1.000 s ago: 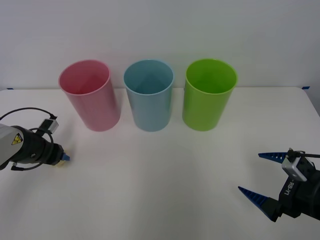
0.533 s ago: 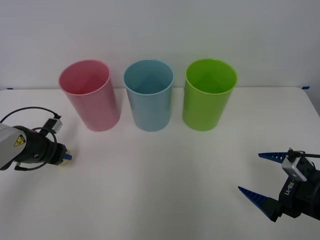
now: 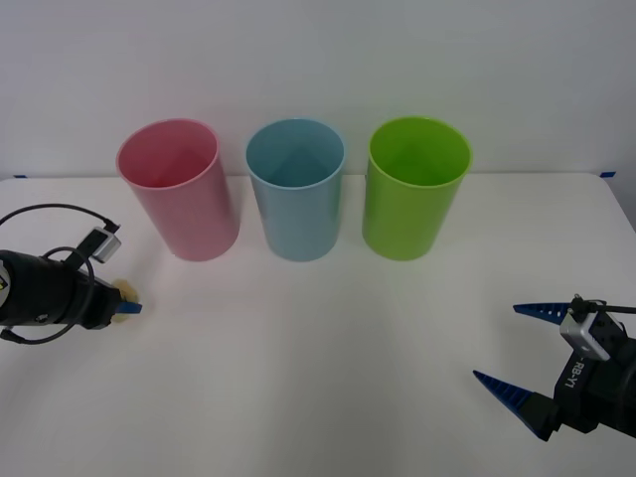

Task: Put cans in the blue bin and PET bottles in the pink bin and trash in the green bin.

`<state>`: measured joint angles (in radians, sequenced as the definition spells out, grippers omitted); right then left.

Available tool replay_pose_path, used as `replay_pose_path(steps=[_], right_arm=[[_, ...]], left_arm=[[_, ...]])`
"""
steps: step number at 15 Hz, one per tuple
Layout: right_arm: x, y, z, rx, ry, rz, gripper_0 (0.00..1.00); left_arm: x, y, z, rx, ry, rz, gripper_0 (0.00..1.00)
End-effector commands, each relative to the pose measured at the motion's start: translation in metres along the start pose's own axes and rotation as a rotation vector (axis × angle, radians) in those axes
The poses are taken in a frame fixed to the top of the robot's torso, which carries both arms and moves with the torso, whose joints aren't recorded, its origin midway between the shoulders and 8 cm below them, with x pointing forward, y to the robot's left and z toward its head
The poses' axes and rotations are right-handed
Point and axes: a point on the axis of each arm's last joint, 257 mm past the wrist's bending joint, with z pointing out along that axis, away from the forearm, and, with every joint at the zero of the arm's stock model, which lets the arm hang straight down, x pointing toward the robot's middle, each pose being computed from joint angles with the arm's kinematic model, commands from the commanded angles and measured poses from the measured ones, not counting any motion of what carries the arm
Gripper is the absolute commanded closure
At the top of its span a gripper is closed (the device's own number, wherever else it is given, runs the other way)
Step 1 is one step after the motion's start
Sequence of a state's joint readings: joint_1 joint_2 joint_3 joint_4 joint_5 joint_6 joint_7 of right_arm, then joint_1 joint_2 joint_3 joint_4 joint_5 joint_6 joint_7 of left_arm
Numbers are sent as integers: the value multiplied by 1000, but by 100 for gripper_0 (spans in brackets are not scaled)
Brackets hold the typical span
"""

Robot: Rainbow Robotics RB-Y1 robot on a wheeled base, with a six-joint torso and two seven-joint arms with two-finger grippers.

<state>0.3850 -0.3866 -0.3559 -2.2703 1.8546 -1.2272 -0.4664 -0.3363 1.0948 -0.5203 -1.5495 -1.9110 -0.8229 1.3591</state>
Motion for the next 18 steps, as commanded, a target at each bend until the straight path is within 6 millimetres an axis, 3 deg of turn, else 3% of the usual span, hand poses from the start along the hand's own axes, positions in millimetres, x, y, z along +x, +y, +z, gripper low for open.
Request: replay_pose_path(steps=[1, 10, 18], right_arm=[[0, 0, 0, 0, 0, 0, 0], [0, 0, 0, 0, 0, 0, 0], [0, 0, 0, 0, 0, 0, 0]], left_arm=[[5, -4, -15, 35, -51, 34, 100], [32, -45, -69, 172, -203, 109, 100], [-38, -99, -138, 353, -543, 234, 100]])
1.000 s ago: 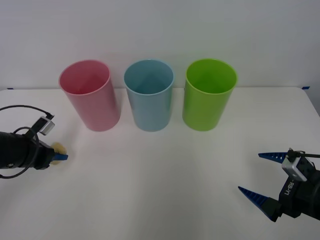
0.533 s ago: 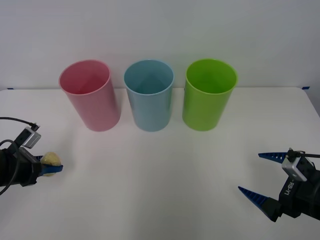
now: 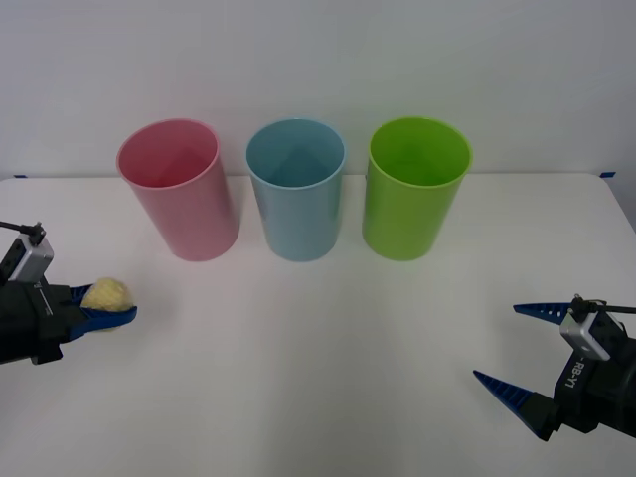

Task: Put cans in the blue bin and PET bottles in the pink bin and trash in the green bin.

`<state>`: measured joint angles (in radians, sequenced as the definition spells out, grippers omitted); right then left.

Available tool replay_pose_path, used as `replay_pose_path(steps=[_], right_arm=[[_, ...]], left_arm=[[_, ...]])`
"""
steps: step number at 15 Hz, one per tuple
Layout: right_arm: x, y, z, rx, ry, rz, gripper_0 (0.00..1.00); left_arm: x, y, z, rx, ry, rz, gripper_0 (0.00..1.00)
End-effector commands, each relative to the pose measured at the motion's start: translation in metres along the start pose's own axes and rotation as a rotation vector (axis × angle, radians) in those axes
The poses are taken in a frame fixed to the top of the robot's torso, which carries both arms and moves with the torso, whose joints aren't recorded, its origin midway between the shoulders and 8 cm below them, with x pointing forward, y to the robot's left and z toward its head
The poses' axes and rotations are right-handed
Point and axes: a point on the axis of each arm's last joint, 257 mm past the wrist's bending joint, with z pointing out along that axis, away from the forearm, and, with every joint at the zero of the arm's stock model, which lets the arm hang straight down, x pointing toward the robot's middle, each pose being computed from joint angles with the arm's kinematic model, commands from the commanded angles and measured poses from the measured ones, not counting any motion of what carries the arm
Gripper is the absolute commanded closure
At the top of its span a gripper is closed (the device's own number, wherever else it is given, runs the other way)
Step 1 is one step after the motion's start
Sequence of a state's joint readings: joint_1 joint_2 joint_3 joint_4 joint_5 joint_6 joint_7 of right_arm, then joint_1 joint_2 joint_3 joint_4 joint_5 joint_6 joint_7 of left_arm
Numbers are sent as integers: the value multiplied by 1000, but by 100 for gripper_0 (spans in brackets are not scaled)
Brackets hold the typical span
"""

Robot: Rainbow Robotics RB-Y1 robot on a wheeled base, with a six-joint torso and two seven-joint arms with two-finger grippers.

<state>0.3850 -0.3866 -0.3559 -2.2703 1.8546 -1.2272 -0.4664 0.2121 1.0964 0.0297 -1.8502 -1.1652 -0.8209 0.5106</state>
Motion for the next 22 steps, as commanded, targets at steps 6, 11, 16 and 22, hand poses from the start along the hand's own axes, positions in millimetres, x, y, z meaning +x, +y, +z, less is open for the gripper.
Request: replay_pose_path(steps=[6, 11, 16, 22], right_arm=[[0, 0, 0, 0, 0, 0, 0], [0, 0, 0, 0, 0, 0, 0], [0, 0, 0, 0, 0, 0, 0], [0, 0, 0, 0, 0, 0, 0]], left_arm=[[-93, -49, -18, 163, -333, 35, 100], [-145, -51, -26, 129, -432, 85, 100], [-213, -69, -32, 107, -571, 88, 100], [-294, -70, 18, 104, -655, 49, 100]])
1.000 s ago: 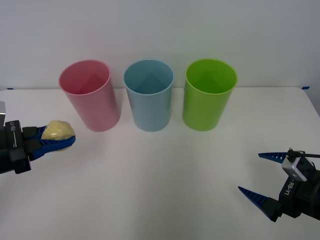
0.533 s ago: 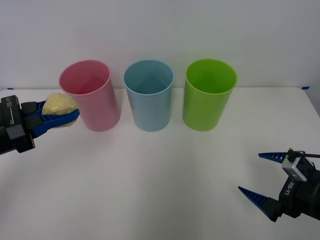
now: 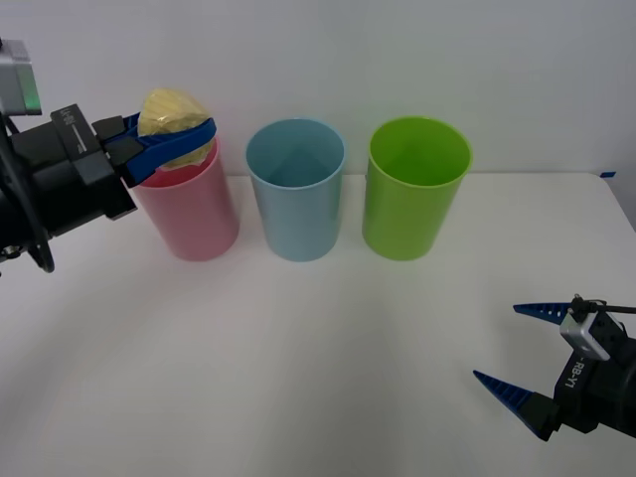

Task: Put cans in the blue bin and PET bottles in the pink bin and trash in the green bin.

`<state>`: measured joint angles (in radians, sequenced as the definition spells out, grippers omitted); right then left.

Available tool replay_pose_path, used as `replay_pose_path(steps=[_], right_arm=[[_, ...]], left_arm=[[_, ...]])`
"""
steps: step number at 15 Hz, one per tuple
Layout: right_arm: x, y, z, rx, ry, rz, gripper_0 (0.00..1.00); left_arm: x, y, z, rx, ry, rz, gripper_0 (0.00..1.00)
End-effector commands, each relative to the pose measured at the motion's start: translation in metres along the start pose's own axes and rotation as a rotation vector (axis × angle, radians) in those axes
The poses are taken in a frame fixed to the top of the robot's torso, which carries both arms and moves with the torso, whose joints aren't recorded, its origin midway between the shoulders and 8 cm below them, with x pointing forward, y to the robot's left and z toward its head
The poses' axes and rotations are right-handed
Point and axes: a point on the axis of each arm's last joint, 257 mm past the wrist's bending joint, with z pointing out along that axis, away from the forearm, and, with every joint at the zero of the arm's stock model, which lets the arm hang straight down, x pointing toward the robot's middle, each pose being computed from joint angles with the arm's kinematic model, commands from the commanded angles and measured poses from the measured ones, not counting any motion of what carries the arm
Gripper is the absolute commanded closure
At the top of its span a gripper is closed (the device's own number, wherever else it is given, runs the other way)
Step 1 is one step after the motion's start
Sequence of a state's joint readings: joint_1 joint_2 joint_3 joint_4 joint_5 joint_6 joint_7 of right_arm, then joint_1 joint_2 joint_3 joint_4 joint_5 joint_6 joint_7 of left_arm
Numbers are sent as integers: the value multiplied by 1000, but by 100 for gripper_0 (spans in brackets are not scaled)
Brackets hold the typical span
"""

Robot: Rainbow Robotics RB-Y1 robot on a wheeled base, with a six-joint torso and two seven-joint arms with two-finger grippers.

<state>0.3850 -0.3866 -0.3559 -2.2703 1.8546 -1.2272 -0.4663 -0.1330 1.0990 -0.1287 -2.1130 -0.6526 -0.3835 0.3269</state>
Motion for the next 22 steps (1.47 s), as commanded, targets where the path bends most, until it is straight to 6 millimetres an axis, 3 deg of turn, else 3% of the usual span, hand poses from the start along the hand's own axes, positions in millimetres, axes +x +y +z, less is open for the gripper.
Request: replay_pose_path(steps=[1, 3, 7, 12, 22], right_arm=[[0, 0, 0, 0, 0, 0, 0], [0, 0, 0, 0, 0, 0, 0], [0, 0, 0, 0, 0, 0, 0], [0, 0, 0, 0, 0, 0, 0], [0, 0, 0, 0, 0, 0, 0]], left_arm=[[-13, 19, 37, -16, -21, -6, 100], [-17, 26, 65, 7, -8, -41, 100], [-5, 30, 106, 44, 64, -91, 100], [9, 14, 140, 126, 130, -127, 100], [45, -2, 235, 106, 250, -303, 100]])
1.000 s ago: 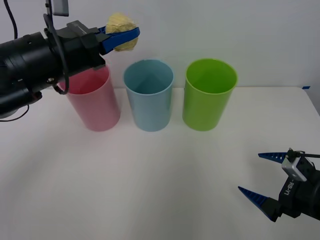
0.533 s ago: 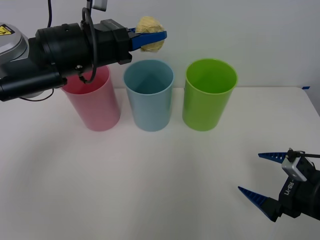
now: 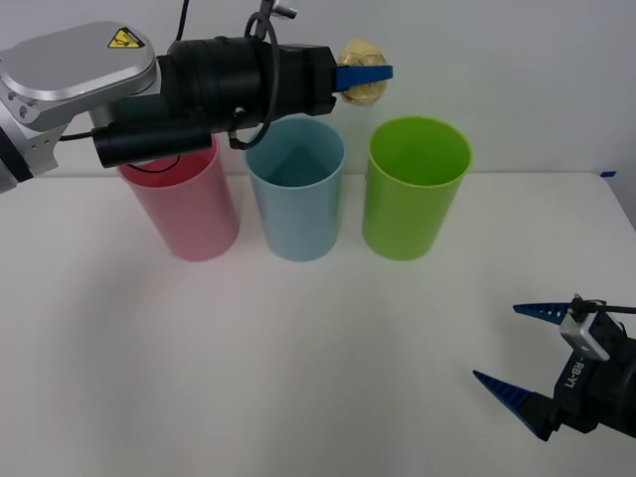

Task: Put cans in the blue bin and PET bottles in the pink bin and trash in the green bin.

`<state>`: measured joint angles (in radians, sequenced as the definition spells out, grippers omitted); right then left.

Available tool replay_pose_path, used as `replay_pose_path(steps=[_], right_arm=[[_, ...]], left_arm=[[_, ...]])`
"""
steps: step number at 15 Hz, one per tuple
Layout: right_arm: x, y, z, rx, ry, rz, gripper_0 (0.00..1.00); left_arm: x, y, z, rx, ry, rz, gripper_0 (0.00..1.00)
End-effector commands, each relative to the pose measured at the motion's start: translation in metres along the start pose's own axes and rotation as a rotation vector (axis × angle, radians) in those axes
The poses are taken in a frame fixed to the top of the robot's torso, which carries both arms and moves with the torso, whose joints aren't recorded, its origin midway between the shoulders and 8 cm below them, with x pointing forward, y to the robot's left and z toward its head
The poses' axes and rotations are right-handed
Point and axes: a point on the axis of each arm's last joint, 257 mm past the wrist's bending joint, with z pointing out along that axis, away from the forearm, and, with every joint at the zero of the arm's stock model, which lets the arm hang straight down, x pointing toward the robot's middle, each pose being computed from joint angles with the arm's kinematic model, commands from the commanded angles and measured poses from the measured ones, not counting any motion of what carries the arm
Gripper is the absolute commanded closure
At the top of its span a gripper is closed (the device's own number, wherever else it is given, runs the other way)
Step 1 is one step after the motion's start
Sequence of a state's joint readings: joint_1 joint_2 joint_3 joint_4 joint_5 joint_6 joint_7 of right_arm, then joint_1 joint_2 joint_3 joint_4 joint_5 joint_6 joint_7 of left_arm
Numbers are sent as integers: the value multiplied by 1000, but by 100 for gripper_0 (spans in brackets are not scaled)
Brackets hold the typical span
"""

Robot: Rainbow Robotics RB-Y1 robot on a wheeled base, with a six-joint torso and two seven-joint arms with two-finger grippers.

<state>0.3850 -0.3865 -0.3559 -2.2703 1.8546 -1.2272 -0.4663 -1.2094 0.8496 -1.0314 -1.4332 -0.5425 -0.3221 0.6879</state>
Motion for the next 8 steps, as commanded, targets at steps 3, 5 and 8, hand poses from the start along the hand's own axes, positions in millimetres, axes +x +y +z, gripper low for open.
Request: replay_pose_path(steps=[3, 5, 8], right_arm=[[0, 0, 0, 0, 0, 0, 0], [0, 0, 0, 0, 0, 0, 0], [0, 0, 0, 0, 0, 0, 0]], left_arm=[[9, 10, 49, -44, 20, -16, 100], [19, 15, 68, -65, 32, -2, 100], [34, 21, 90, -98, 66, 8, 100]])
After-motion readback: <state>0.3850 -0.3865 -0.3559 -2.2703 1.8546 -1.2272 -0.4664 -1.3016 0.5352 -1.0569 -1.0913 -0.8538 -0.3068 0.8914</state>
